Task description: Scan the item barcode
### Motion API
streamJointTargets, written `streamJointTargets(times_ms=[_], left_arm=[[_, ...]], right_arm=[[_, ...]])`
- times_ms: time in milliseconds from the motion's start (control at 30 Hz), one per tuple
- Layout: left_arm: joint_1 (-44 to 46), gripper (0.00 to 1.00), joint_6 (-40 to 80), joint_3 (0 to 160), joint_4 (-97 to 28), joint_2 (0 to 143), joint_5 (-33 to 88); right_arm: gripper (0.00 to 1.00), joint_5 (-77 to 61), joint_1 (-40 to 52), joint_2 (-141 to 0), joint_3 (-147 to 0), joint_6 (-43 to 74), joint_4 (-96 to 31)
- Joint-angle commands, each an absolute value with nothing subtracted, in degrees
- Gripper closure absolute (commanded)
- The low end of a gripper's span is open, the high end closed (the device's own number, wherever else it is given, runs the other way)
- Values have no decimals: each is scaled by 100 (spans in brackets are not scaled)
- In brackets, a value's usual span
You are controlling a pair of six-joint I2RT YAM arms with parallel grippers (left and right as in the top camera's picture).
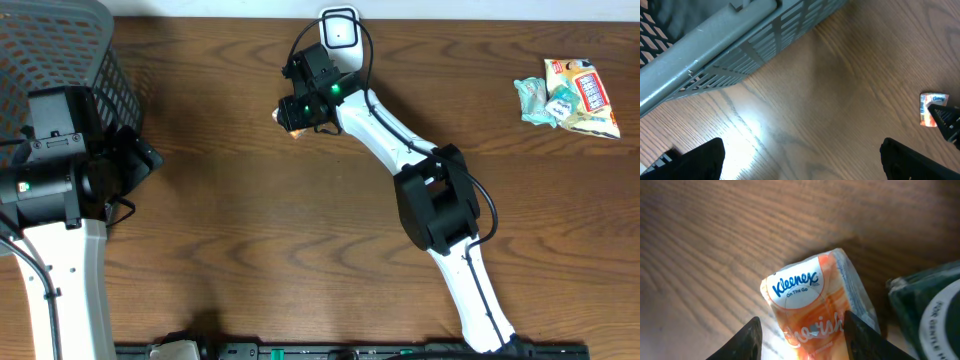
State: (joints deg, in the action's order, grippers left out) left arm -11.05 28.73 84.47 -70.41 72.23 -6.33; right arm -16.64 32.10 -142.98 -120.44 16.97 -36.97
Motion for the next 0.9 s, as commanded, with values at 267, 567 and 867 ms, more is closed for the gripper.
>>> streamJointTargets(times_ms=[267, 567, 867], left_arm=[[-1125, 2, 2926, 8460, -7050, 7223, -650], [-1125, 2, 2926, 8460, -7050, 7223, -650], [-1125, 2, 2926, 8460, -7050, 7223, -650]], right_arm=[[54, -2587, 3247, -13854, -12031, 1730, -5492], [42, -2099, 3247, -12967, -12031, 1669, -6208], [1, -322, 3247, -12975, -12029, 1664, -6108]])
